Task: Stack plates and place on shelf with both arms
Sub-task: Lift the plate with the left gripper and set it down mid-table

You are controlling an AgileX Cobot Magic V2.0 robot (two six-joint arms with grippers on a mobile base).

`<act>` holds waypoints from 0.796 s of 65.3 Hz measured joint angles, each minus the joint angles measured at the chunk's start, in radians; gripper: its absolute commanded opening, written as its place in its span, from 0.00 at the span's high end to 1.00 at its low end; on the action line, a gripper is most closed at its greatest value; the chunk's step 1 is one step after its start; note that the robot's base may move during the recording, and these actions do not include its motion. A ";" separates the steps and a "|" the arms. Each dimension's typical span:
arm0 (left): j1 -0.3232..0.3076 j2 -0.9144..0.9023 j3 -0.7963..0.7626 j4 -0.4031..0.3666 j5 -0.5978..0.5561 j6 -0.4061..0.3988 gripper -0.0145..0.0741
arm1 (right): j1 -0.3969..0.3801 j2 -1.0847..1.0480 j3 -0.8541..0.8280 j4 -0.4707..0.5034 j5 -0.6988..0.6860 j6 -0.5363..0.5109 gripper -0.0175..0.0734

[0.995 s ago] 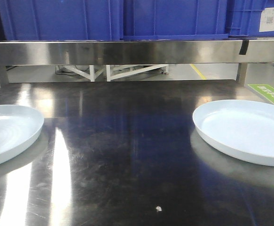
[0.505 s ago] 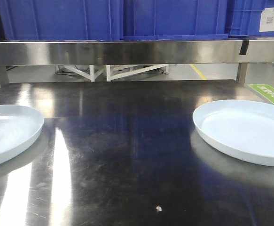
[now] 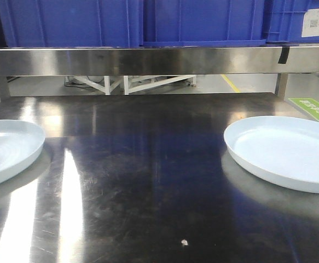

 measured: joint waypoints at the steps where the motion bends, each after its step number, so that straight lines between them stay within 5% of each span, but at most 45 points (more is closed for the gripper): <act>1: 0.000 0.000 0.000 0.000 0.003 0.000 0.71 | 0.000 0.000 0.000 0.000 0.000 0.000 0.23; 30: -0.073 -0.134 -0.170 -0.081 0.072 0.000 0.72 | 0.000 0.000 0.000 0.000 0.000 0.000 0.23; 52: -0.328 -0.155 -0.290 -0.171 0.072 0.000 0.72 | 0.000 0.000 0.000 0.000 0.000 0.000 0.23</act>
